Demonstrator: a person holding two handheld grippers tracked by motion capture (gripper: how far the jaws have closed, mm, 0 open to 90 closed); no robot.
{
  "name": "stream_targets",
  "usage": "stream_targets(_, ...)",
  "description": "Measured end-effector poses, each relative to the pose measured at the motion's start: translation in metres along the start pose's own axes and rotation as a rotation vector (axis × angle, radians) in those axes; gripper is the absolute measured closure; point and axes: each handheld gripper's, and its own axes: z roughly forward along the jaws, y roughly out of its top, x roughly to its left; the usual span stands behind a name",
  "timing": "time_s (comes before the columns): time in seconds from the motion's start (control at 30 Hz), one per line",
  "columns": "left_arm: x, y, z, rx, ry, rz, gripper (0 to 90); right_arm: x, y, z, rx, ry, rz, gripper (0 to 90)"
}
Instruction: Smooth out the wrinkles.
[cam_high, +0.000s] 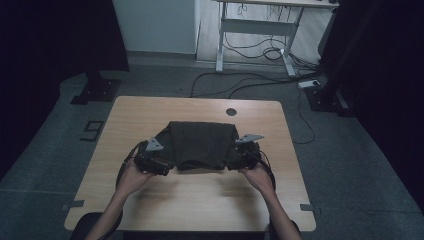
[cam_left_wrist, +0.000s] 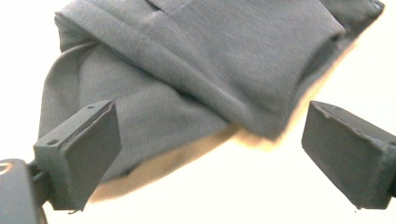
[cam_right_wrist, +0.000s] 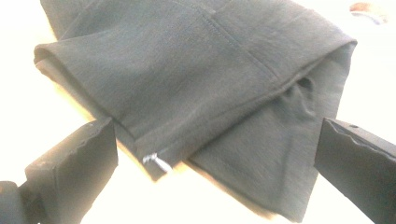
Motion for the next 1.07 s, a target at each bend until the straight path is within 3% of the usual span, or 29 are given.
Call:
stream_targets(0.13, -0.003, -0.011, -0.010, 0.010, 0.019, 0.009, 0.0, 0.000, -0.005, -0.013, -0.013, -0.016, -0.014, 0.0)
stream_targets(0.3, -0.002, -0.032, -0.019, -0.001, 0.030, -0.006, 0.0, -0.002, -0.028, -0.032, -0.031, -0.043, 0.004, 0.0)
stream_targets(0.43, -0.001, -0.056, -0.016, 0.024, 0.022, -0.036, 0.0, -0.003, -0.047, -0.035, -0.010, -0.060, 0.023, 0.0)
stream_targets(0.67, 0.001, -0.081, -0.001, 0.083, -0.014, -0.054, 0.0, -0.008, -0.084, -0.026, 0.040, -0.080, 0.073, 0.0)
stream_targets(0.77, 0.003, -0.085, 0.001, 0.076, -0.036, -0.067, 0.0, -0.009, -0.097, -0.018, 0.084, -0.084, 0.068, 0.0)
stream_targets(0.87, 0.002, -0.085, 0.002, 0.077, -0.035, -0.064, 0.0, -0.008, -0.103, -0.016, 0.067, -0.113, 0.048, 0.0)
stream_targets(1.07, 0.003, -0.085, 0.002, 0.078, -0.035, -0.066, 0.0, -0.009, -0.105, -0.015, 0.052, -0.116, 0.048, 0.0)
